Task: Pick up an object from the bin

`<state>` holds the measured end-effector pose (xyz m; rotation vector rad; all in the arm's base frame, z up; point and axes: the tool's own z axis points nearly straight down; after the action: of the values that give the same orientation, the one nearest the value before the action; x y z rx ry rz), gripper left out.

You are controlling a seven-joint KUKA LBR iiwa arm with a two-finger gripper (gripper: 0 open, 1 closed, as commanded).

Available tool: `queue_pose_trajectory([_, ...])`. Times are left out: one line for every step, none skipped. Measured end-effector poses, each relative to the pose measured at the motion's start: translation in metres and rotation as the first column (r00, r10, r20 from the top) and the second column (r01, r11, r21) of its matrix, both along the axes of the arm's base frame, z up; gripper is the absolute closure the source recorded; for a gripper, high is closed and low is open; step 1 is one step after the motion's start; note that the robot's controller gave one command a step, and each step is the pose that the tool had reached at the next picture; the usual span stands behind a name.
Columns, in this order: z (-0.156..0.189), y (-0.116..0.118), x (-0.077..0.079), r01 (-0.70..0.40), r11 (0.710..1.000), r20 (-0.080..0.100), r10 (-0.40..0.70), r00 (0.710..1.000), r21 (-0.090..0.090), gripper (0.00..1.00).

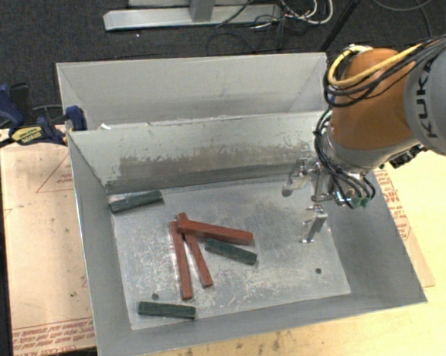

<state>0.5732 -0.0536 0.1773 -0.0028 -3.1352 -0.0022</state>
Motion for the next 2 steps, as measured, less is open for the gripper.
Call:
queue_pose_trajectory([0.004, 0.0, 0.002, -0.001, 1.0, 0.007, 0.001, 1.0, -0.001, 0.0])
queue_pose_trajectory([-0.101, 0.06, -0.009, -0.061, 0.998, 0.01, 0.061, 0.998, -0.001, 1.0])
